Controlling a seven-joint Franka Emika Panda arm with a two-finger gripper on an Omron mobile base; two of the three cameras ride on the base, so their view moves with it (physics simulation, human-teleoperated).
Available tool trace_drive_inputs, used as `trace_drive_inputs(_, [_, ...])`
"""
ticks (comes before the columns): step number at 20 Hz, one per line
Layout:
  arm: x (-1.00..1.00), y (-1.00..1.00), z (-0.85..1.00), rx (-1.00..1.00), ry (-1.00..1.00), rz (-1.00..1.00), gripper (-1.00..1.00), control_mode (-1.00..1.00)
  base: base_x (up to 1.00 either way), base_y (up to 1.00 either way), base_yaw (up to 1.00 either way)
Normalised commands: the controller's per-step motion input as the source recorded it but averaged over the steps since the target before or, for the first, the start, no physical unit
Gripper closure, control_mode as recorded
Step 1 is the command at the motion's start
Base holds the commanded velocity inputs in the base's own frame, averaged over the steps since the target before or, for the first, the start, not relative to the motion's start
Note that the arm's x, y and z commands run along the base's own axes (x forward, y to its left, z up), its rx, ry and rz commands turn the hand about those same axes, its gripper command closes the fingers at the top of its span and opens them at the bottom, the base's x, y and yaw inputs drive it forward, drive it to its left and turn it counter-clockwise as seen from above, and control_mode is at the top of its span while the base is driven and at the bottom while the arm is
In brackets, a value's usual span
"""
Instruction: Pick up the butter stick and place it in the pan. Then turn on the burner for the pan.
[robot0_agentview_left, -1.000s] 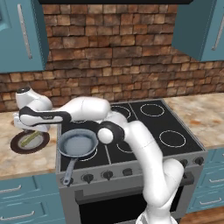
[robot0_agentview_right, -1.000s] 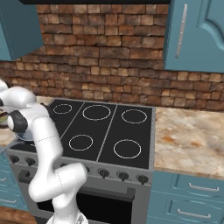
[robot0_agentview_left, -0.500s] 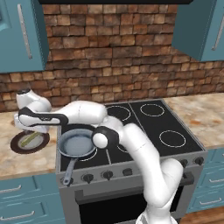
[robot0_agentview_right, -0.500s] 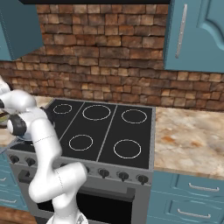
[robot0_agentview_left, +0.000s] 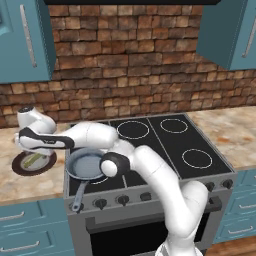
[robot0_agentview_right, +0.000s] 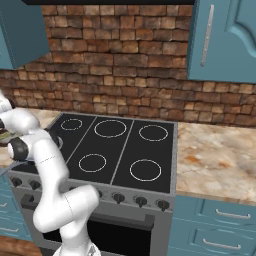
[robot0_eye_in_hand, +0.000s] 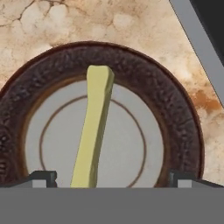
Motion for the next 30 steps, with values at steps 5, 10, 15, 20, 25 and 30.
trace_drive_inputs(5, [0.08, 0.19, -0.05, 0.0, 0.0, 0.0, -1.0, -1.0, 0.0, 0.0, 0.0])
trace_drive_inputs(10, [0.08, 0.13, -0.04, 0.0, 0.0, 0.0, -1.0, -1.0, 0.0, 0.0, 0.0])
trace_drive_inputs(15, [0.05, 0.06, -0.04, 0.0, 0.01, 0.0, -1.0, -1.0, 0.0, 0.0, 0.0])
trace_drive_inputs(20, [0.0, 0.01, -0.02, 0.0, 0.03, 0.0, -1.0, -1.0, 0.0, 0.0, 0.0])
trace_drive_inputs(25, [0.0, 0.04, -0.1, 0.0, 0.04, 0.0, -1.0, -1.0, 0.0, 0.0, 0.0])
trace_drive_inputs(30, [0.0, 0.08, -0.18, 0.0, 0.03, 0.0, -1.0, -1.0, 0.0, 0.0, 0.0])
